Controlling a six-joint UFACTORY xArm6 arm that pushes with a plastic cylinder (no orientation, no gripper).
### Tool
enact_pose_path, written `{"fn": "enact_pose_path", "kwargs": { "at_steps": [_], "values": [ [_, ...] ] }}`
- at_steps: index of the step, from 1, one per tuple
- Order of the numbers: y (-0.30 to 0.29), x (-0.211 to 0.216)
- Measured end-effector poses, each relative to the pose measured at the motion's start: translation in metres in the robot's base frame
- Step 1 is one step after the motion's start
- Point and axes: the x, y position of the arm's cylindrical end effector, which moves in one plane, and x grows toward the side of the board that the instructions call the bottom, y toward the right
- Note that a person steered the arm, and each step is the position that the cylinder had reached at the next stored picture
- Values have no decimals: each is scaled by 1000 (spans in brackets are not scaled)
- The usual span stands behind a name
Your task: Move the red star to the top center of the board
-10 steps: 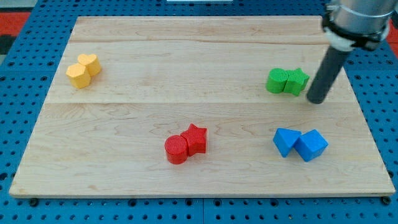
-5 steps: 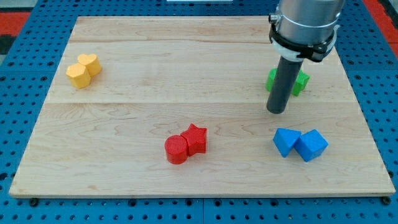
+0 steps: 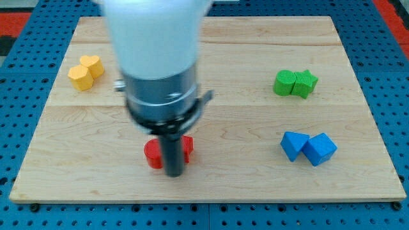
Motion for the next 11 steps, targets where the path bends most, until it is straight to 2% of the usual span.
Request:
{"fn": "enact_pose_path", "kwargs": {
  "at_steps": [2,3,4,5,8,9,10,11],
  "values": [
    [-20,2],
    [-21,-13],
    [-15,-8],
    [27,-10],
    [60,-115],
    [89,-118],
    [94,-142],
    [91,-188]
  ]
}}
